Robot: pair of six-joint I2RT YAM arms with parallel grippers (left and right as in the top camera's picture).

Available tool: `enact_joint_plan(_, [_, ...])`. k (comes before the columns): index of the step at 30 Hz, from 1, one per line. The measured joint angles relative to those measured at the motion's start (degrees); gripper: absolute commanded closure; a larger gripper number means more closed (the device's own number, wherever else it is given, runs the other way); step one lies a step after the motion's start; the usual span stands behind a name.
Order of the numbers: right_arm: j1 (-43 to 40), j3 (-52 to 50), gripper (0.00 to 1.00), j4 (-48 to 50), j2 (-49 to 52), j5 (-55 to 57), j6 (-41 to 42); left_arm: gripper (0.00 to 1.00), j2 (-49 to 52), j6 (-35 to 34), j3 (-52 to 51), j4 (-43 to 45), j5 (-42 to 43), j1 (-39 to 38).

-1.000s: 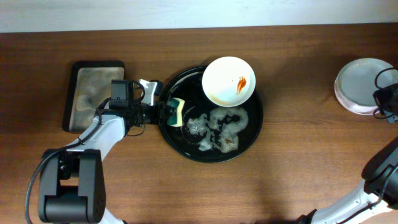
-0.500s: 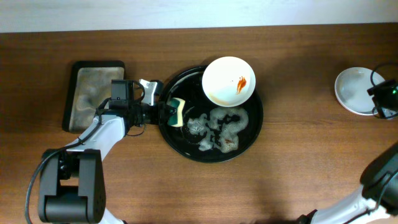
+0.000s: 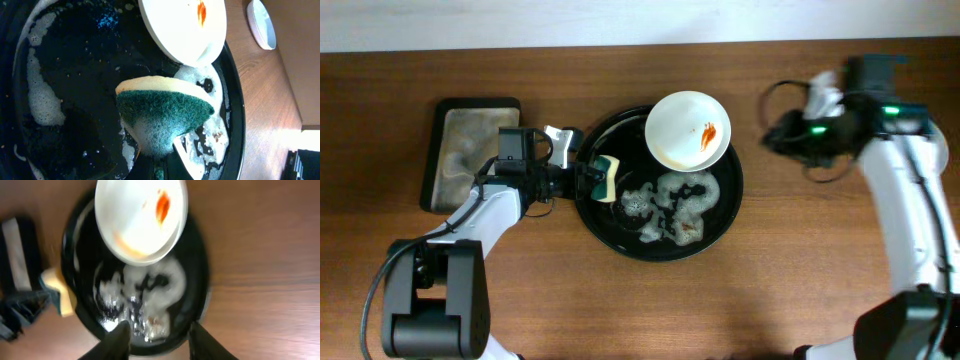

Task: Clean dirty plates on tray and stack at the side
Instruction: 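Move the right gripper back and grip the rim of the stained plate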

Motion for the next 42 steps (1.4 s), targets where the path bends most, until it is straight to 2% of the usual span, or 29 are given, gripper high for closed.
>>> enact_joint_plan(2, [5.31, 0.0, 0.8, -0.13, 1.14, 2.43, 1.49, 1.0, 0.0, -0.11, 0.0, 0.0, 0.24, 0.0])
enact_joint_plan(3, [8.63, 0.0, 0.84, 0.37, 2.21, 4.2, 2.75, 1.0, 0.0, -0.11, 0.0, 0.09, 0.33, 0.0])
enact_joint_plan(4, [10.75, 0.0, 0.82, 1.14, 3.1, 5.49, 3.87, 1.0, 0.0, -0.11, 0.0, 0.37, 0.39, 0.0])
enact_joint_plan(5, [12.74, 0.0, 0.63, 2.86, 4.22, 7.08, 5.46, 1.0, 0.0, -0.11, 0.0, 0.68, 0.42, 0.0])
enact_joint_plan(6, [14.23, 0.0, 0.59, 4.74, 5.46, 8.2, 6.64, 1.0, 0.0, -0.13, 0.0, 0.98, 0.44, 0.0])
enact_joint_plan(9, [16.72, 0.0, 0.59, 8.02, 9.7, 10.91, 10.64, 1.0, 0.0, -0.13, 0.0, 1.64, 0.46, 0.0])
enact_joint_plan(13, [17.16, -0.09, 0.46, 10.32, 15.28, 12.57, 18.67, 1.0, 0.0, -0.13, 0.0, 1.75, 0.59, 0.0])
enact_joint_plan(17, [17.11, -0.11, 0.43, 10.6, 17.99, 13.05, 24.72, 1.0, 0.0, -0.13, 0.0, 2.16, 0.61, 0.0])
enact_joint_plan(20, [17.11, -0.11, 0.51, 11.54, 19.26, 13.29, 28.28, 1.0, 0.0, -0.13, 0.0, 2.38, 0.61, 0.0])
enact_joint_plan(27, [17.11, -0.33, 0.56, 13.33, 23.32, 13.68, 33.9, 1.0, 0.0, -0.13, 0.0, 2.75, 0.61, 0.0])
enact_joint_plan(32, [17.11, -0.42, 0.64, 14.43, 24.24, 14.84, 35.69, 1.0, 0.0, -0.13, 0.0, 3.21, 0.61, 0.0])
enact_joint_plan(39, [17.11, -0.59, 0.66, 13.64, 24.24, 20.17, 35.52, 1.0, 0.0, -0.13, 0.0, 3.19, 0.61, 0.0])
enact_joint_plan(42, [17.11, -1.86, 0.77, 15.32, 24.24, 21.4, 35.63, 1.0, 0.0, -0.13, 0.0, 3.19, 0.61, 0.0])
